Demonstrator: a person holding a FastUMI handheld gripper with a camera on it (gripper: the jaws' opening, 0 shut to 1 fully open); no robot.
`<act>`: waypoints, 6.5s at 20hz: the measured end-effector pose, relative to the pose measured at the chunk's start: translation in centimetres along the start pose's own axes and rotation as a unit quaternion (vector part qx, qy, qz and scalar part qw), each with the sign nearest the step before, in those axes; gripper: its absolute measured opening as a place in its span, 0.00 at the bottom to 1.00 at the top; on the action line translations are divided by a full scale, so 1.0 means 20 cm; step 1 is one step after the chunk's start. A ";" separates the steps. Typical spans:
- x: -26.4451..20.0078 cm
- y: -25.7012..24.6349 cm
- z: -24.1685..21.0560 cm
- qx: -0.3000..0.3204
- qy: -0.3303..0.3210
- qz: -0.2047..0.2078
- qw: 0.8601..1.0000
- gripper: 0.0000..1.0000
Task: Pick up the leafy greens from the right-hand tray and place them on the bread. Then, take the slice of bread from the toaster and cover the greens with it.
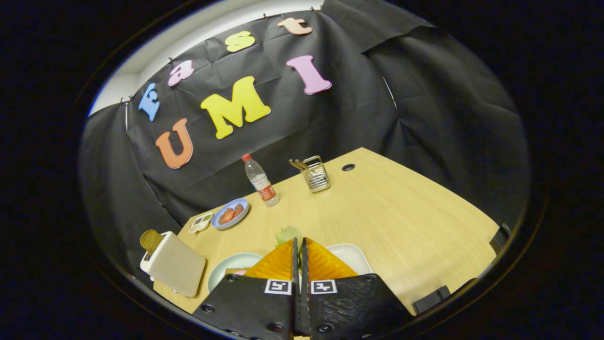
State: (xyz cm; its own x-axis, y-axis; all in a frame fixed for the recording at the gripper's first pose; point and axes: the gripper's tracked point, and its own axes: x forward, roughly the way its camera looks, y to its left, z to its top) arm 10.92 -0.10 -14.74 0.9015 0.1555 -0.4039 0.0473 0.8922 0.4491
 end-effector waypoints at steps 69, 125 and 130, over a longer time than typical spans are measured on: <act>-0.18 1.61 -0.50 -0.201 -0.120 0.072 0.970 0.96; -0.06 1.45 -0.16 -0.144 -0.115 0.025 0.983 0.11; 0.05 1.25 -0.30 -0.129 -0.088 0.009 0.988 0.11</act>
State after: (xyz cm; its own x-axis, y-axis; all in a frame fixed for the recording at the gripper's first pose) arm 10.49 24.83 -8.67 0.9632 0.1171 -0.2418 -0.0607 0.9716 0.2288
